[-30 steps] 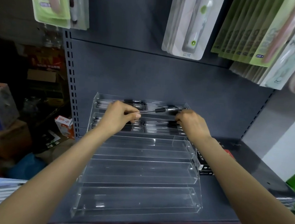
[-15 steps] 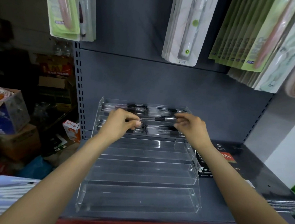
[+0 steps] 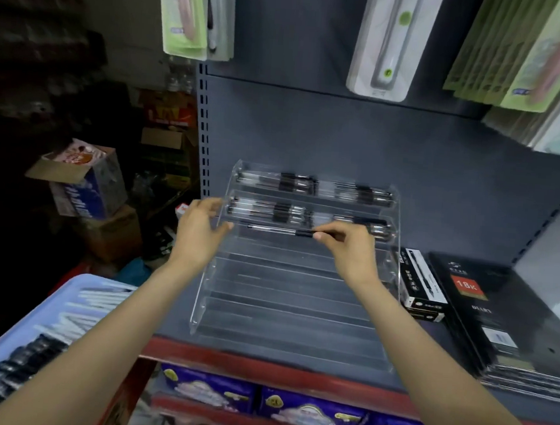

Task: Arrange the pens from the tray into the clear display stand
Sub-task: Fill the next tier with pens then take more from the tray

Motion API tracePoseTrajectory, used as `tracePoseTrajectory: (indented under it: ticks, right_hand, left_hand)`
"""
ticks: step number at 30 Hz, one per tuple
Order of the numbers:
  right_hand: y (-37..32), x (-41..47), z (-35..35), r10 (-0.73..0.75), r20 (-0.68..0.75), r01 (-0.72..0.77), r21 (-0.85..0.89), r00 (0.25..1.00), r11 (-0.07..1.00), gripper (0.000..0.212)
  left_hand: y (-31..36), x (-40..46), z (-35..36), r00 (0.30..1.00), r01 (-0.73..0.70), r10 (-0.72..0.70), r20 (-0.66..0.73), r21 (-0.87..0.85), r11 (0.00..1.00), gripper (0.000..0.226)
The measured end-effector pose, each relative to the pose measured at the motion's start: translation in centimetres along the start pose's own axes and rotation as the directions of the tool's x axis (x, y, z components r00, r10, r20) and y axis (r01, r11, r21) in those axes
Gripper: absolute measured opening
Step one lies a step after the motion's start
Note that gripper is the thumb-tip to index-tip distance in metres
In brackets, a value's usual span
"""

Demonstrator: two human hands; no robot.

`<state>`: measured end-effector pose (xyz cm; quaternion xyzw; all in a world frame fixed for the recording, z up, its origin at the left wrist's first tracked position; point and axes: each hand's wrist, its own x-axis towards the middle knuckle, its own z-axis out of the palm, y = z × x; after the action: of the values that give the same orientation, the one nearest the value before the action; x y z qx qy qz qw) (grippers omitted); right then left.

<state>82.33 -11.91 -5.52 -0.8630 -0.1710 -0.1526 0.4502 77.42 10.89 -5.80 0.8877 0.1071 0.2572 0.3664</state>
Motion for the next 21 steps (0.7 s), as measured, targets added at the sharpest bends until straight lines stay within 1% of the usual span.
tracePoseTrajectory:
  ticks: [1, 3, 4, 6, 9, 12, 16, 21]
  right_hand:
    - [-0.2, 0.1, 0.5, -0.004, 0.008, 0.004, -0.035, 1.0, 0.999, 0.012]
    - [-0.5, 0.5, 1.5, -0.006, 0.062, 0.013, -0.117, 0.998, 0.993, 0.014]
    - [-0.6, 0.7, 2.0, -0.001, 0.091, 0.016, -0.159, 0.996, 0.987, 0.015]
    - [-0.8, 1.0, 3.0, 0.011, 0.118, 0.016, -0.225, 0.993, 0.974, 0.015]
    - [-1.0, 1.3, 4.2, 0.034, 0.132, 0.011, -0.321, 0.991, 0.947, 0.011]
    - [-1.6, 1.8, 5.0, 0.061, 0.175, 0.023, -0.443, 0.983, 0.896, 0.01]
    - [-2.6, 2.2, 5.6, 0.066, 0.252, 0.1, -0.593, 0.966, 0.799, 0.01]
    - [-3.4, 2.9, 6.0, 0.065, 0.327, 0.182, -0.67, 0.943, 0.72, 0.013]
  left_hand:
    - [-0.7, 0.1, -0.2, 0.998, 0.038, -0.039, 0.041, 0.017, 0.999, 0.051]
    - [-1.9, 0.5, -0.5, 0.983, 0.1, -0.098, 0.153, -0.008, 0.995, 0.051]
    - [-2.3, 0.6, -0.7, 0.974, 0.116, -0.108, 0.201, -0.029, 0.993, 0.049]
    - [-2.8, 0.8, -1.0, 0.963, 0.118, -0.101, 0.249, -0.055, 0.992, 0.042]
    - [-3.2, 0.9, -1.2, 0.962, 0.089, -0.068, 0.263, -0.069, 0.994, 0.039]
    - [-3.7, 1.0, -1.3, 0.96, 0.081, -0.055, 0.276, -0.086, 0.993, 0.038]
    - [-4.4, 1.4, -1.4, 0.954, 0.059, -0.029, 0.298, -0.09, 0.994, 0.04]
    - [-4.7, 1.5, -1.4, 0.952, 0.058, -0.028, 0.305, -0.088, 0.994, 0.043]
